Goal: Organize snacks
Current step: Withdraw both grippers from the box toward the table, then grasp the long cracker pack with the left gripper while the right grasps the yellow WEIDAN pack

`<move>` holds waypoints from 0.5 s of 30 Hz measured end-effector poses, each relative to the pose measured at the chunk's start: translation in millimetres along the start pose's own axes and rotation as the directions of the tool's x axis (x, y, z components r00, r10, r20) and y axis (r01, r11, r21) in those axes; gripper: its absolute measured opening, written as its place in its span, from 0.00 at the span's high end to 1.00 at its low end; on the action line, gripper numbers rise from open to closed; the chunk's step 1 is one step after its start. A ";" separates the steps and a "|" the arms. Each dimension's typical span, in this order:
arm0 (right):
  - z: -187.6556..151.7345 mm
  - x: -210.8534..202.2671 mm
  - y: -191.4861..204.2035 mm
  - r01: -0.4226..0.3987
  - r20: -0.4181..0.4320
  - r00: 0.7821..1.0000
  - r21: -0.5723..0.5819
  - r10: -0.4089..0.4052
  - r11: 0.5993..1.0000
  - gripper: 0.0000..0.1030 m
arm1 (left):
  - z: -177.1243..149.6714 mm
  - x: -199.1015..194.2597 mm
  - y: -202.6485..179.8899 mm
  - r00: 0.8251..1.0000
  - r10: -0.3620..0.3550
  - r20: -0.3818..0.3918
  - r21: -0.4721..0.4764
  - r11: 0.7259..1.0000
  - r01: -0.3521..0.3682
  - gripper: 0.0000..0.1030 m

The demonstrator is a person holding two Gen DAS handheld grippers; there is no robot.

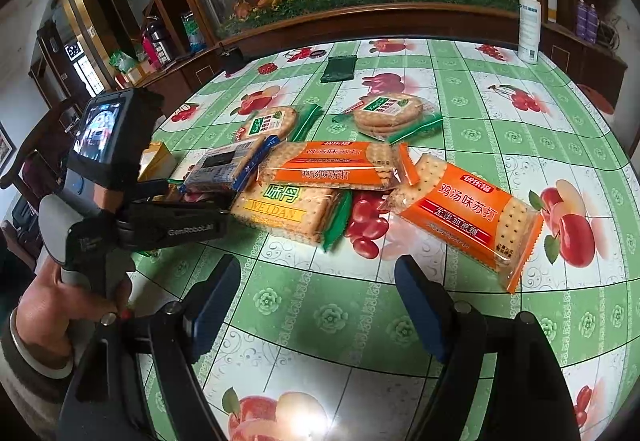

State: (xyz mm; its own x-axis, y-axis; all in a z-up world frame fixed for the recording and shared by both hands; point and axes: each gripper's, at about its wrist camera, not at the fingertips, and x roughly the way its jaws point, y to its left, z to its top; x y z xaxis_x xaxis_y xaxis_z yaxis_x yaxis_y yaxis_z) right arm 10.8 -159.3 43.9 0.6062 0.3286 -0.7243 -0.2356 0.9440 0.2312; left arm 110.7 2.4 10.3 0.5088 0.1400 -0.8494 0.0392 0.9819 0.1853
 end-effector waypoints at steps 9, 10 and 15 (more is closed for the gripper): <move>-0.4 7.0 4.2 -0.005 -0.022 1.000 -0.012 0.004 1.000 0.23 | 7.3 10.2 20.4 0.998 0.069 0.015 -0.036 0.997 -0.068 0.08; -0.8 7.0 5.0 -0.005 -0.022 1.000 -0.015 0.004 1.000 0.23 | 8.2 11.4 23.4 0.996 0.090 0.020 -0.039 0.995 -0.089 0.08; -1.3 7.0 5.5 -0.004 -0.021 1.000 -0.011 0.004 1.000 0.23 | 10.1 16.5 33.3 0.999 0.043 0.011 -0.088 0.995 -0.042 0.08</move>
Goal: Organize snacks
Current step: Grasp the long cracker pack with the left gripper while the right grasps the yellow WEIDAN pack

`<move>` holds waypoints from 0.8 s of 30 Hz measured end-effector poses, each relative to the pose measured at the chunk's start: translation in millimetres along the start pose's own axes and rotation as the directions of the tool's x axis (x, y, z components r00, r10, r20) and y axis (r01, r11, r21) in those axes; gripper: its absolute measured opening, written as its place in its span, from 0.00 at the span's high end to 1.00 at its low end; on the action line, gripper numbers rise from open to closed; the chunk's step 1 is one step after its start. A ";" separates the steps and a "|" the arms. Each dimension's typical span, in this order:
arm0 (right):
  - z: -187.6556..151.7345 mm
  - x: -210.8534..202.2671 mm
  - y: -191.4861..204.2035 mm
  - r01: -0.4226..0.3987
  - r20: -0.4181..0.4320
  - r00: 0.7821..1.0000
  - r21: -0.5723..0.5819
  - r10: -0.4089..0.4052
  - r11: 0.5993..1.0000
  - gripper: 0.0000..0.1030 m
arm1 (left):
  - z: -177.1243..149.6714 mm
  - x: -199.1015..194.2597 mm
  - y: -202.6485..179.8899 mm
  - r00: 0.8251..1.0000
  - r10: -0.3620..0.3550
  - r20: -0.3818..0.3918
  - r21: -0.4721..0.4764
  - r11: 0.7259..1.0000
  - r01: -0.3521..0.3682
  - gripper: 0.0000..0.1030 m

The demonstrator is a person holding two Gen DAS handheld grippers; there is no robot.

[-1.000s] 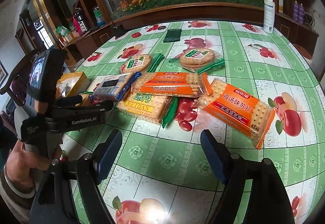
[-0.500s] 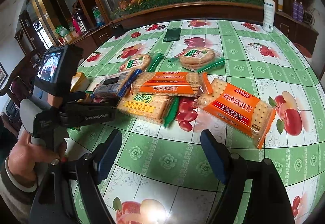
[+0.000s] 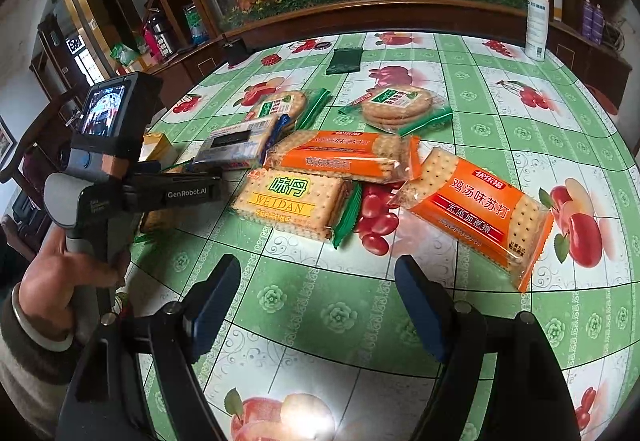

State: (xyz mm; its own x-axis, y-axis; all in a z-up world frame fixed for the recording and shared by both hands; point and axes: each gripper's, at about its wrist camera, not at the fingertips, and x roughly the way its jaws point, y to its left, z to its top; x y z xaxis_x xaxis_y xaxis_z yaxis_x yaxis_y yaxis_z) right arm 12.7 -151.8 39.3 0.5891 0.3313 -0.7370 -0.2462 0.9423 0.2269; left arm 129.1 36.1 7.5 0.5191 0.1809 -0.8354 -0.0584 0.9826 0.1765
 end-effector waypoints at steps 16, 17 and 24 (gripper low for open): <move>13.4 -19.9 -11.9 0.027 0.039 0.999 -0.005 -0.026 1.000 0.21 | -52.0 -69.8 -38.2 0.965 -0.263 0.014 0.104 0.960 0.261 0.07; 14.3 -19.0 -12.8 0.020 0.027 0.999 -0.019 -0.019 1.000 0.21 | -49.7 -70.6 -31.2 0.960 -0.279 0.011 0.081 0.957 0.278 0.07; 16.6 0.6 -34.0 -0.087 -0.033 0.995 0.178 0.094 0.980 0.21 | -37.9 -58.0 1.3 0.955 -0.296 -0.015 -0.047 0.954 0.295 0.07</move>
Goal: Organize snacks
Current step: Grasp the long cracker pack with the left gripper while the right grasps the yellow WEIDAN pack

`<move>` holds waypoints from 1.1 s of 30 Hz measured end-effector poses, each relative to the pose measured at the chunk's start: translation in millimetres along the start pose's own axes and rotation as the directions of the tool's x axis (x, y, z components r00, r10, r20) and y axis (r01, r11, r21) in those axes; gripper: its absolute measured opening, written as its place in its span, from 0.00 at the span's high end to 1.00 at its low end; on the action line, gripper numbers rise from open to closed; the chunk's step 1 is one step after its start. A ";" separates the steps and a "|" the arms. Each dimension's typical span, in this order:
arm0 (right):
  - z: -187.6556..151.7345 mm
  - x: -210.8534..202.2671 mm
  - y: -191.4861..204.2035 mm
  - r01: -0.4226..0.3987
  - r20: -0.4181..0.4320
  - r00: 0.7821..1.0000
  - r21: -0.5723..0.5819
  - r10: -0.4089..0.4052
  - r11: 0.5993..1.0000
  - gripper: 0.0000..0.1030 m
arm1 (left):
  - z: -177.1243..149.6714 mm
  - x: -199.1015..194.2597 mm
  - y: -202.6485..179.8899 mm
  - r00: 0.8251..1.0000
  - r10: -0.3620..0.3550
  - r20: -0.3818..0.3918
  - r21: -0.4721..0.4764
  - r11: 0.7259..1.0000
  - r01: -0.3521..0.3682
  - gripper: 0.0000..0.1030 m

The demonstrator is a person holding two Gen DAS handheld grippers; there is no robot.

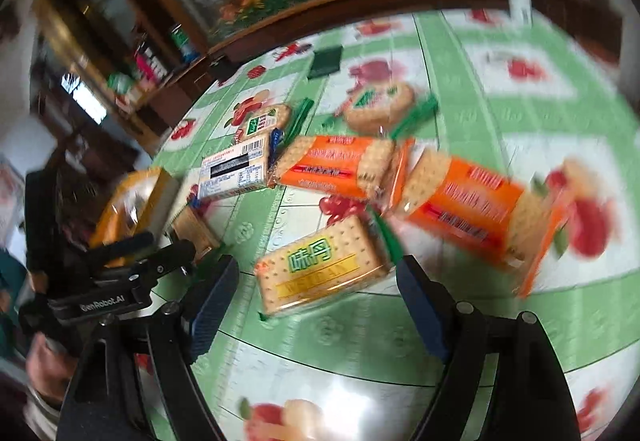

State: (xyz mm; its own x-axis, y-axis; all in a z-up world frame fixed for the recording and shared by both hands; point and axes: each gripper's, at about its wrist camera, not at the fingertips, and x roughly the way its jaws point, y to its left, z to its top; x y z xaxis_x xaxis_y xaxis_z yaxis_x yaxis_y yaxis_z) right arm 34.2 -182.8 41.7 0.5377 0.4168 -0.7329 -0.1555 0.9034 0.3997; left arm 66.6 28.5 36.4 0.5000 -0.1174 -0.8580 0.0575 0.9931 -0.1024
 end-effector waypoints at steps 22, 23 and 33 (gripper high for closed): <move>-26.0 4.7 3.2 0.343 -0.012 0.936 -0.206 -0.353 0.916 0.21 | -12.3 24.3 -18.7 0.997 0.045 -0.061 0.072 0.997 -0.041 0.07; -28.0 -5.5 -4.4 0.340 -0.002 0.938 -0.168 -0.345 0.925 0.20 | -12.7 20.6 -19.3 0.998 0.031 -0.056 0.063 0.998 -0.028 0.07; -42.2 -7.9 -12.8 0.305 -0.050 0.952 0.078 -0.302 0.949 0.18 | -23.1 17.0 8.3 0.998 -0.002 -0.065 -0.184 0.983 -0.010 0.07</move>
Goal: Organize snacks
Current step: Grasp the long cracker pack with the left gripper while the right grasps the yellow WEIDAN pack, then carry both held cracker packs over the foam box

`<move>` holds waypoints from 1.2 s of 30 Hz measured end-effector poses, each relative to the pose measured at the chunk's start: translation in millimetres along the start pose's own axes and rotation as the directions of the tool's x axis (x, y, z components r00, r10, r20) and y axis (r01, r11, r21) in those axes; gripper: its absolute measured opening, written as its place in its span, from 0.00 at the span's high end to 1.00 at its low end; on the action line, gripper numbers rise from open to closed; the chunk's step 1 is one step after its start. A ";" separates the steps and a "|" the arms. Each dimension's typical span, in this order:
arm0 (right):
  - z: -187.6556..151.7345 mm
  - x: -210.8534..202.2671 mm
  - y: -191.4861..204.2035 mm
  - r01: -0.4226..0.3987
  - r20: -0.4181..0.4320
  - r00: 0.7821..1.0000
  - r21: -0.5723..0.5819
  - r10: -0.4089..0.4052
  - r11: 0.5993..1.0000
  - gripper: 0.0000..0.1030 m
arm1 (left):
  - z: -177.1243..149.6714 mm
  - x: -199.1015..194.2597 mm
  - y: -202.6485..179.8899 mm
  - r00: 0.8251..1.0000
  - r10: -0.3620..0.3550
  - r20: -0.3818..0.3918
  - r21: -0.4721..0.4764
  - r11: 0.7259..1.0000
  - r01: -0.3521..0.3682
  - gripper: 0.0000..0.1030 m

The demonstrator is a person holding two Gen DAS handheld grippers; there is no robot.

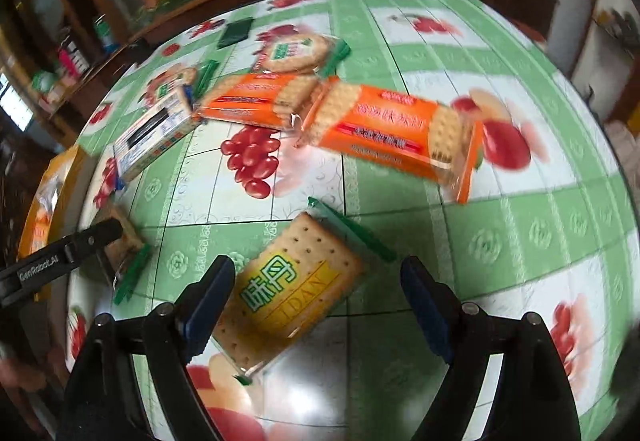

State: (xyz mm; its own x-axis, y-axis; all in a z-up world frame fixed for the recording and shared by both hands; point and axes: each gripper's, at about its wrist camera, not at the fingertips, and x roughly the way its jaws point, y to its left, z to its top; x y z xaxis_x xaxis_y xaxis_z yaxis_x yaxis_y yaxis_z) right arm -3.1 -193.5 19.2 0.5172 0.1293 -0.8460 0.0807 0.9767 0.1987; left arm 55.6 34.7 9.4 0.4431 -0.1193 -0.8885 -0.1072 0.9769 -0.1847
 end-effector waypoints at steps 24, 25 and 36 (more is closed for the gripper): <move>-15.8 -0.1 14.9 0.030 0.060 0.998 -0.260 -0.015 0.965 0.55 | -20.8 -11.1 -17.2 0.998 -0.046 0.037 0.173 0.984 0.039 0.37; -17.3 -2.4 17.5 0.023 0.068 0.998 -0.267 -0.005 0.963 0.55 | -22.1 -13.5 -16.6 0.998 -0.044 0.043 0.179 0.983 0.036 0.37; -9.6 -15.6 40.2 0.000 0.103 0.994 -0.300 0.033 0.954 0.55 | -22.0 -26.8 -6.3 0.997 -0.055 0.054 0.202 0.978 0.043 0.68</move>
State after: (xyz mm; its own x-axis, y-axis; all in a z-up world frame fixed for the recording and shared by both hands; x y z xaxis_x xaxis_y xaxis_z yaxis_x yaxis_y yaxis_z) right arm -16.1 -154.5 35.5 0.6050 0.1431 -0.7833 -0.1786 0.9830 0.0416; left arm 24.8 27.8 25.1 0.4959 -0.1628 -0.8530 0.0942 0.9866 -0.1335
